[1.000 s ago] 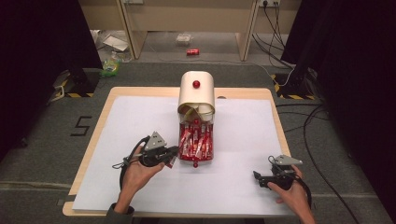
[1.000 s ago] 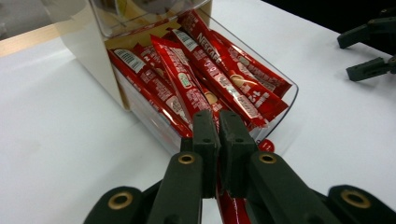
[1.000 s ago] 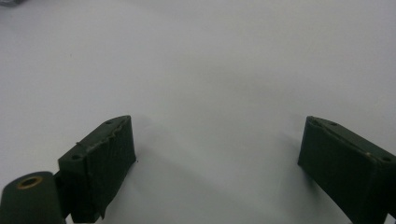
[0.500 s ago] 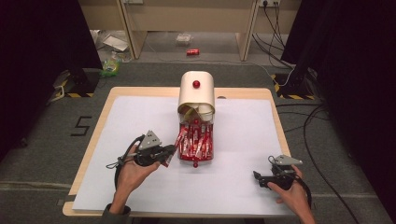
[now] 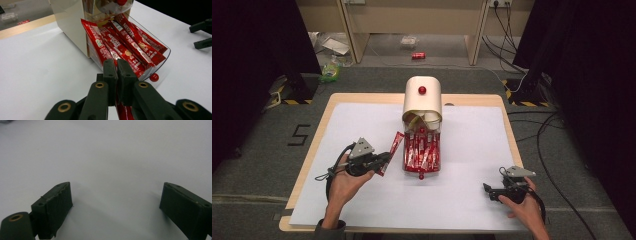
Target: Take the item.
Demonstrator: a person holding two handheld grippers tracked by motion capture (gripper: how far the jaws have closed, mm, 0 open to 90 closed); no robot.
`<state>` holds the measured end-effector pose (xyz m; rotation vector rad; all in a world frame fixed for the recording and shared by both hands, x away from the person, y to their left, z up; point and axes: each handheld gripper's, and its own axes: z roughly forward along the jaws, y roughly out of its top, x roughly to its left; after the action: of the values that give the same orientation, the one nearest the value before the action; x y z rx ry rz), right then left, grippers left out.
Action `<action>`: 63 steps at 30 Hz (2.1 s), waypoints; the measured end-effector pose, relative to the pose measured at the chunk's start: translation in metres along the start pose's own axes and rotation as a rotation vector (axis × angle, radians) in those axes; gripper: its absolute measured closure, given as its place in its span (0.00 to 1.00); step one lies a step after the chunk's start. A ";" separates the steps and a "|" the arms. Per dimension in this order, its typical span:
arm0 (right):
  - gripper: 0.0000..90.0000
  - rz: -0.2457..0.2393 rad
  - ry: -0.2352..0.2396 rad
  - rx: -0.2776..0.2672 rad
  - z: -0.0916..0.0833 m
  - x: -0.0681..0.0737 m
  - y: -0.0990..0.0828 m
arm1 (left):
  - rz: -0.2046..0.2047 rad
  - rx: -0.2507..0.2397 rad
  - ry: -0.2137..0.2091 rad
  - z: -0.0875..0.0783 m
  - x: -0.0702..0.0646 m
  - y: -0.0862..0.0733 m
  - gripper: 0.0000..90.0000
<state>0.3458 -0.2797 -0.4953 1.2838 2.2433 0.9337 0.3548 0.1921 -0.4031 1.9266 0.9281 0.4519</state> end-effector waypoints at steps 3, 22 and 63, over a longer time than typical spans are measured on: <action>0.12 0.001 0.000 0.000 0.000 0.000 0.000 | -0.006 -0.006 0.010 -0.001 0.004 -0.001 0.95; 0.12 0.001 0.001 0.001 0.000 0.000 0.000 | -0.052 -0.009 0.067 0.002 0.029 -0.011 0.95; 0.12 0.001 0.001 0.001 0.000 0.000 0.000 | -0.155 0.035 0.137 0.024 0.069 -0.041 0.95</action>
<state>0.3458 -0.2797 -0.4952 1.2857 2.2438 0.9344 0.3975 0.2420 -0.4545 1.8557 1.1720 0.4834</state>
